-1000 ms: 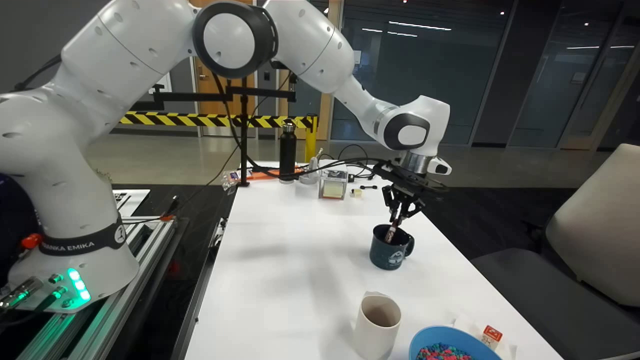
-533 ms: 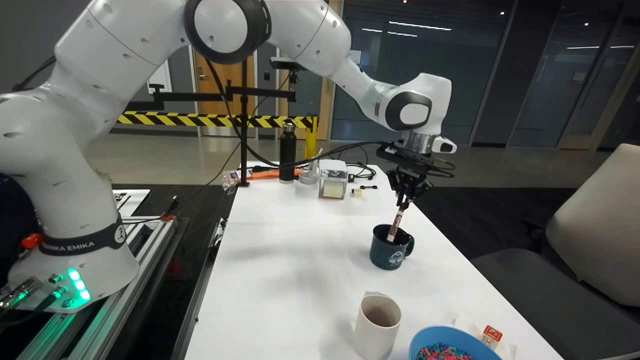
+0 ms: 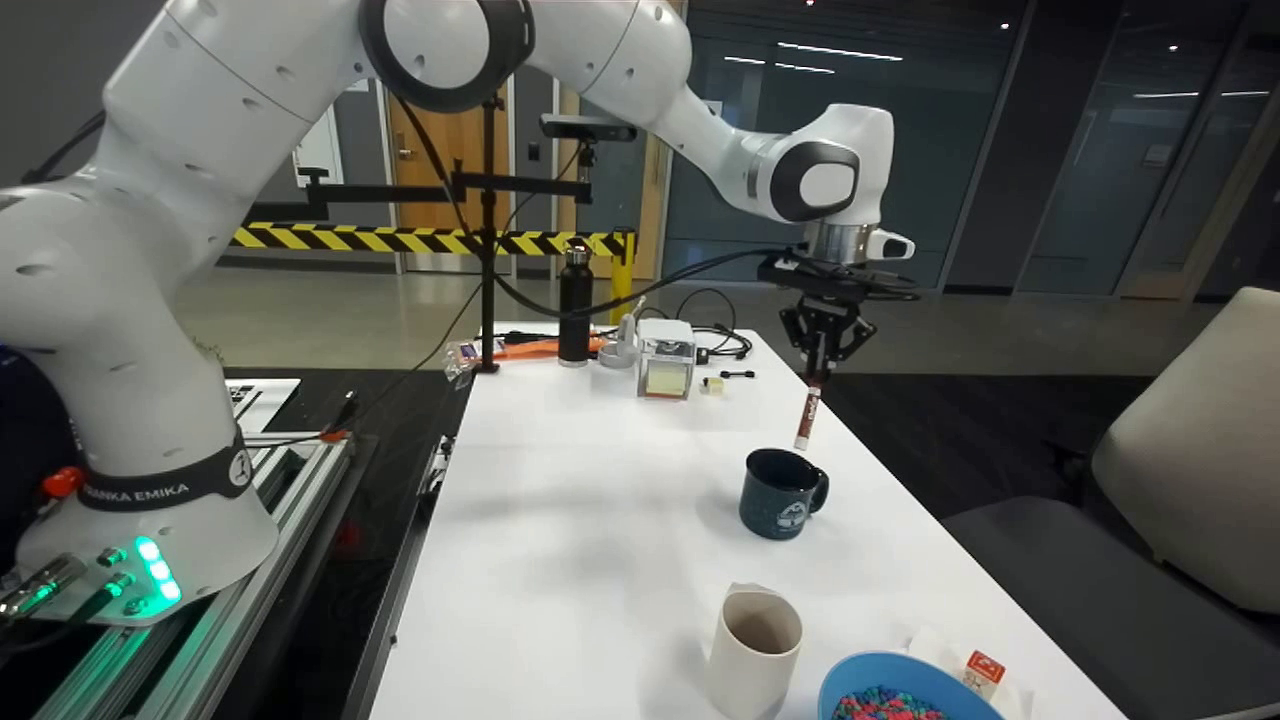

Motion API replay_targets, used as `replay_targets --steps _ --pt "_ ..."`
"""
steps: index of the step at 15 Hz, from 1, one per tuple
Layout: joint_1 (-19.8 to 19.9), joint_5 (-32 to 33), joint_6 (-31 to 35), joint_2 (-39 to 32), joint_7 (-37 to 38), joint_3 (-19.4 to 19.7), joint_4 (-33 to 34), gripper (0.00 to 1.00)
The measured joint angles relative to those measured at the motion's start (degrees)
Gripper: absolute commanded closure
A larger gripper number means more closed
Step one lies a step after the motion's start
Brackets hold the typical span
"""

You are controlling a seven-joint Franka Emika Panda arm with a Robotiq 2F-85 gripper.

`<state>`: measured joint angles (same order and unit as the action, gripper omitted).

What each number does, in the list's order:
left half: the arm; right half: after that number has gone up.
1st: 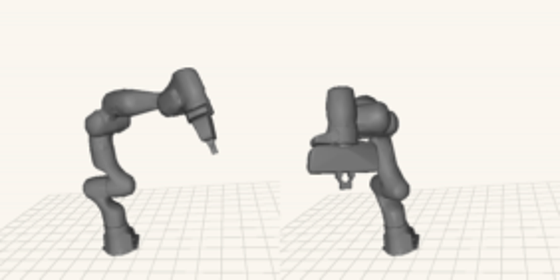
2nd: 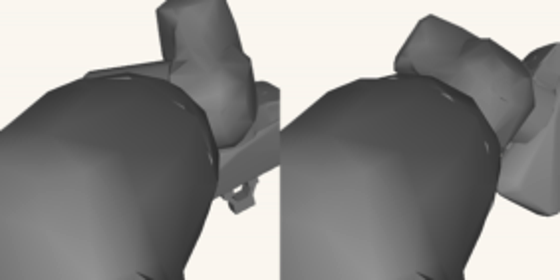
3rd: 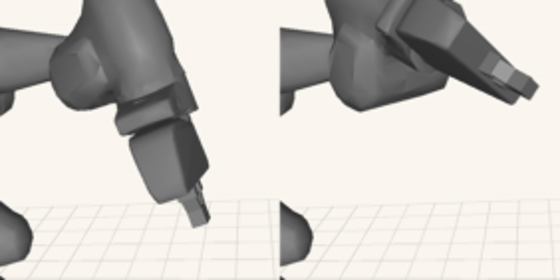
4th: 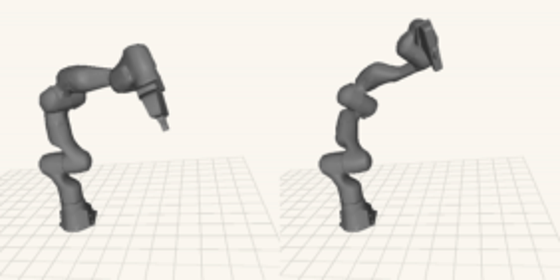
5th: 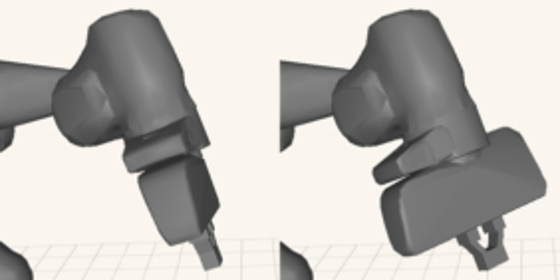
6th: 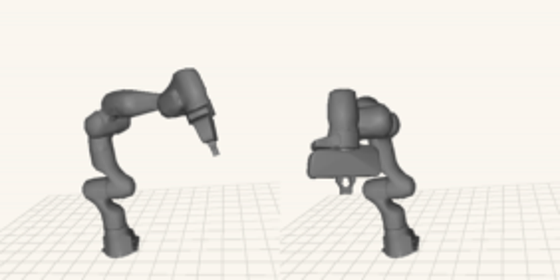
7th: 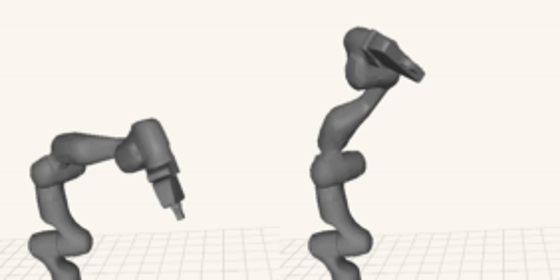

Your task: Remove the marker from the cup and put it on the table

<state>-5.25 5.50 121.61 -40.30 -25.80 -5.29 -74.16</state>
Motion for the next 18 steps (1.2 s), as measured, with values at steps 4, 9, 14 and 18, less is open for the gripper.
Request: replay_targets --steps 4,9,14,18 --pt "-1.9 1.1 0.0 -0.3 -0.8 -0.2 2.4 0.95" --pt "-2.5 1.2 0.0 -3.3 -4.3 -2.6 5.6 0.95" --pt "-2.9 1.2 0.0 -7.7 -7.3 -4.3 8.9 0.95" --pt "-3.5 1.2 -0.7 -10.4 -9.3 -4.4 10.6 0.95"
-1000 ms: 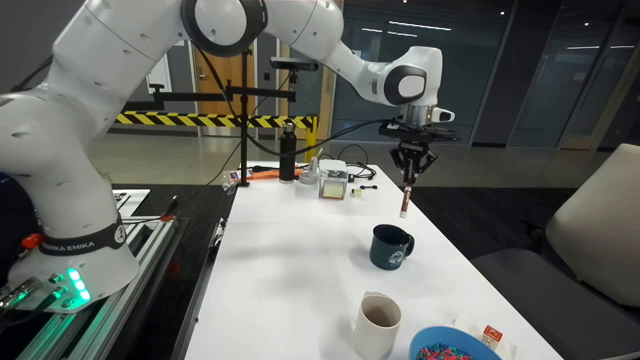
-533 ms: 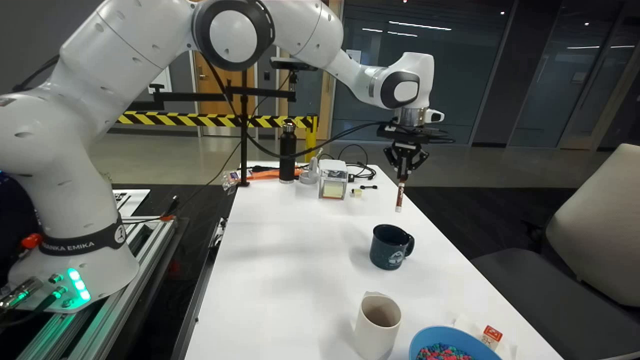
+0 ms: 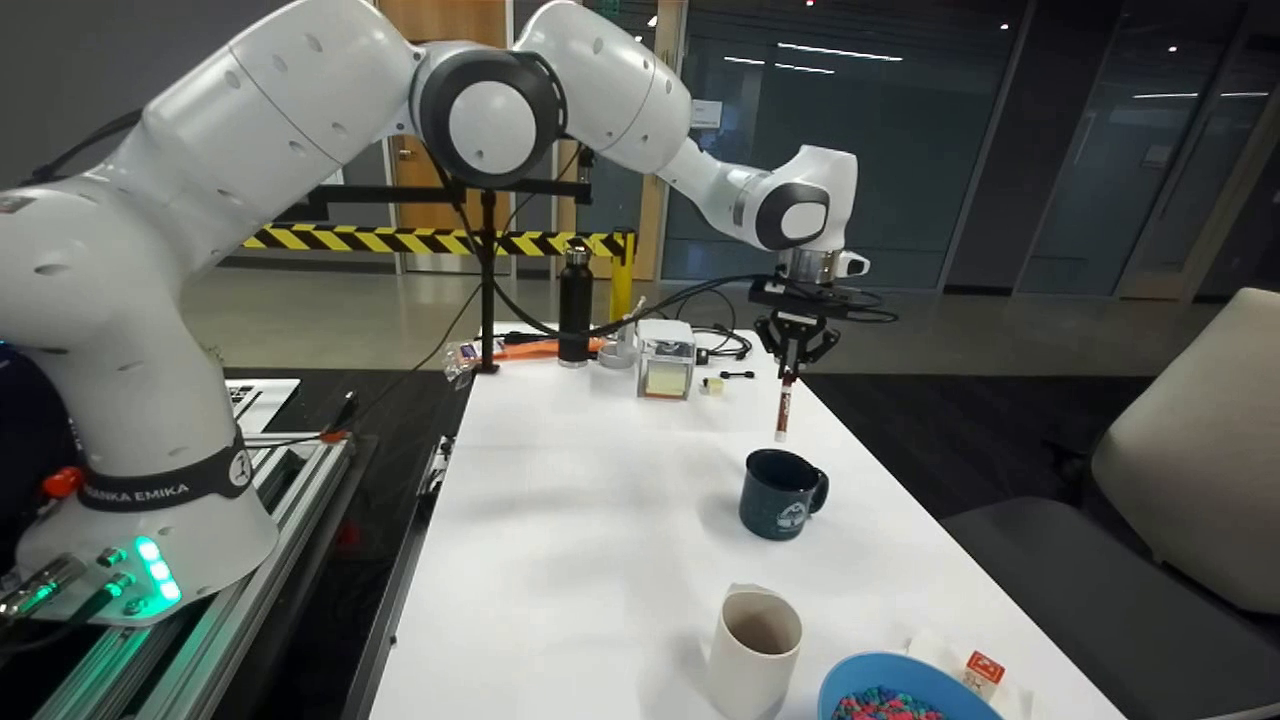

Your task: Remove the marker from the cup and put it on the table

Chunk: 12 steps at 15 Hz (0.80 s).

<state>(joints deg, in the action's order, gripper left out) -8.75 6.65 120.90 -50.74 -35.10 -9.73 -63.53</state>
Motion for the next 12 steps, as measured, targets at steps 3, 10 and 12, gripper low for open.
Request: replay_targets --steps 3,10,12 --pt "-0.2 0.0 -0.8 -1.1 -0.7 0.0 0.1 0.95" --pt "-0.2 0.0 -2.6 -2.3 -1.1 0.1 0.1 0.95" --pt "-0.2 0.0 -2.8 -2.6 -1.1 0.2 0.1 0.56"
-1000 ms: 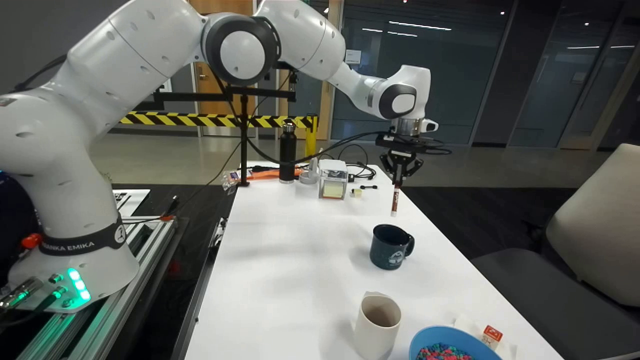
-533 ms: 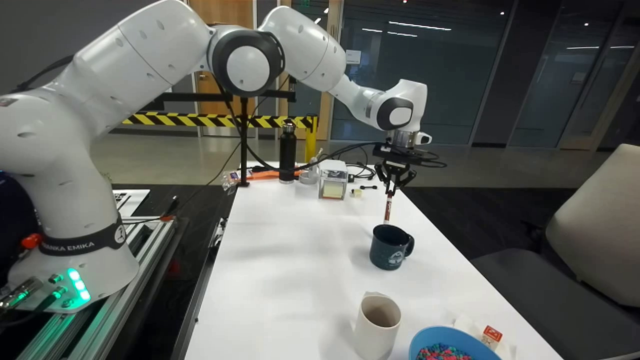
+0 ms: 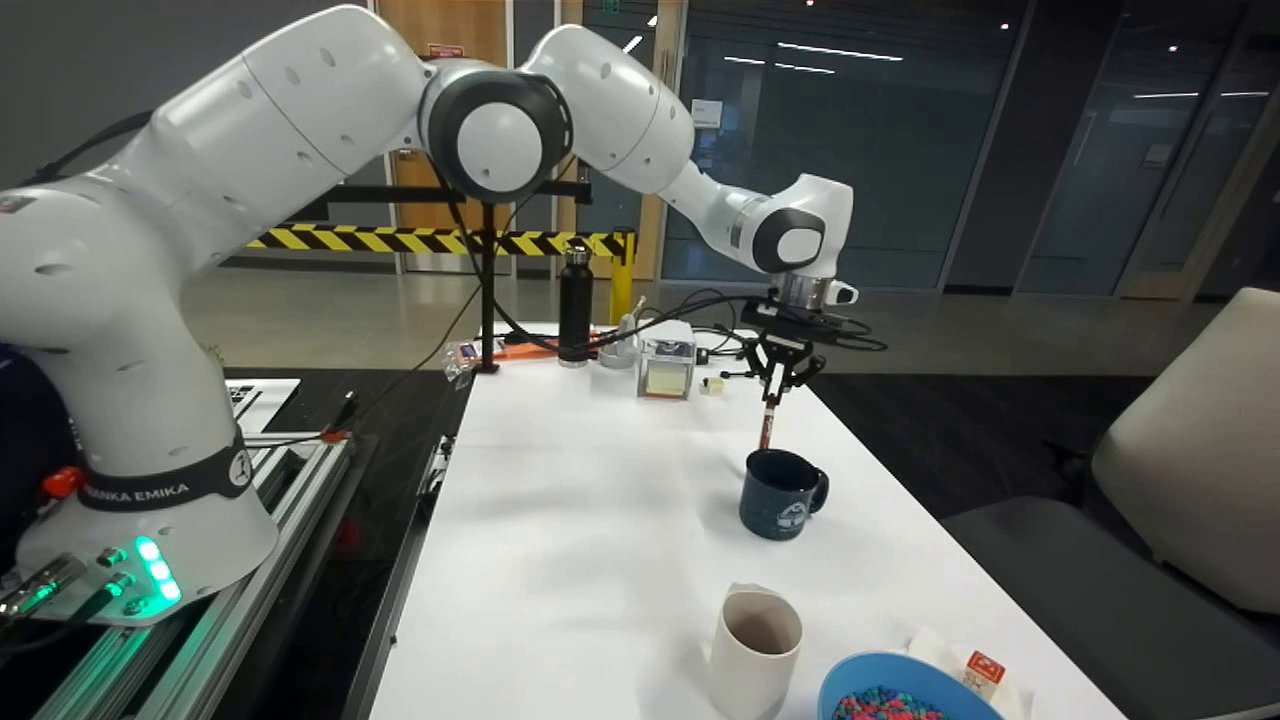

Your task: Remove the marker from the cup and put it on the table

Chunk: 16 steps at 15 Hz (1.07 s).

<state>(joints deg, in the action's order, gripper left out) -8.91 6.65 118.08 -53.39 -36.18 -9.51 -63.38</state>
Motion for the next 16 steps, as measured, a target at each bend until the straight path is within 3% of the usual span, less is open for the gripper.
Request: replay_targets --steps 3,9,16 --pt "0.1 0.0 -0.4 -0.2 0.0 0.1 0.0 0.46" --pt "0.1 0.0 -0.6 -0.2 0.0 0.2 0.0 0.04" --pt "0.1 0.0 -0.6 -0.2 0.0 0.3 0.0 0.0"
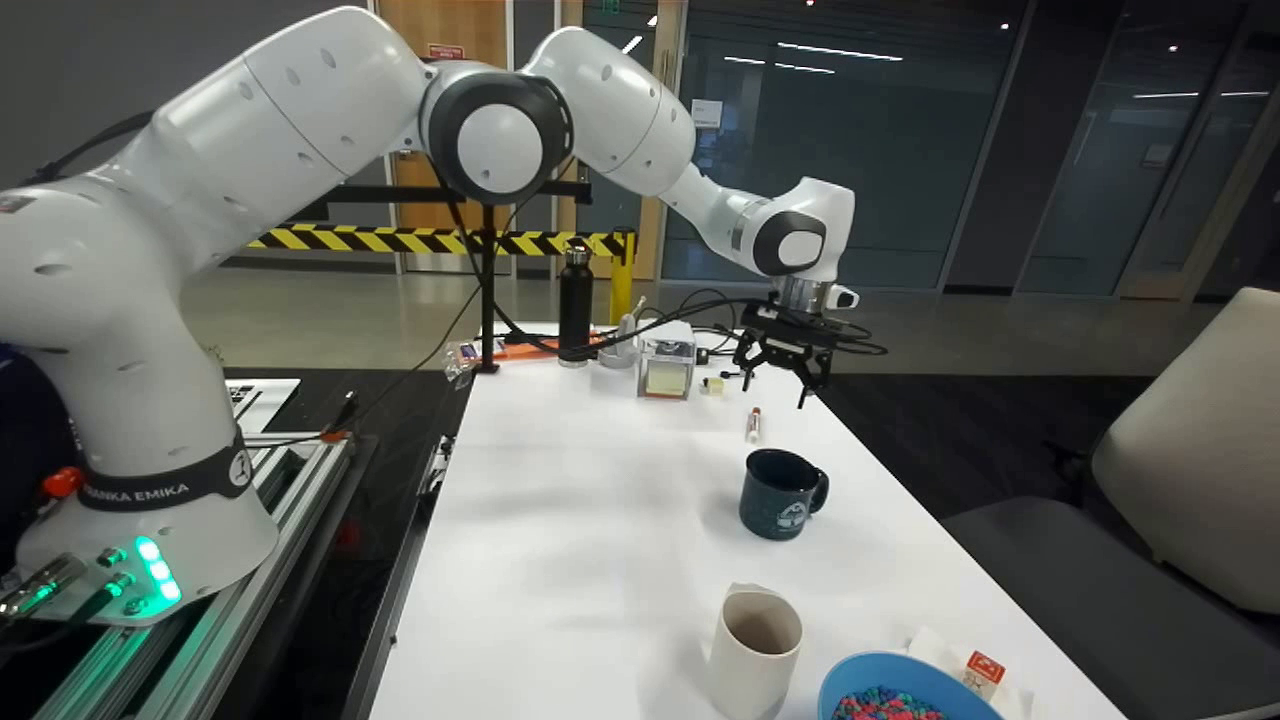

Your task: Remove the marker from the cup and put it on the table

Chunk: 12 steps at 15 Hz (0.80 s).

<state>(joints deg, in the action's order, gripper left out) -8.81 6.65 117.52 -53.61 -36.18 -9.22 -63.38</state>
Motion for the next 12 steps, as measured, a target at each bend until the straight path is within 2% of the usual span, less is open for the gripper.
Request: replay_targets --steps 7,12 --pt "0.0 0.0 0.0 0.4 0.4 0.5 0.0 0.0" --pt "1.1 0.0 0.1 3.5 5.6 2.0 -1.5 0.0"
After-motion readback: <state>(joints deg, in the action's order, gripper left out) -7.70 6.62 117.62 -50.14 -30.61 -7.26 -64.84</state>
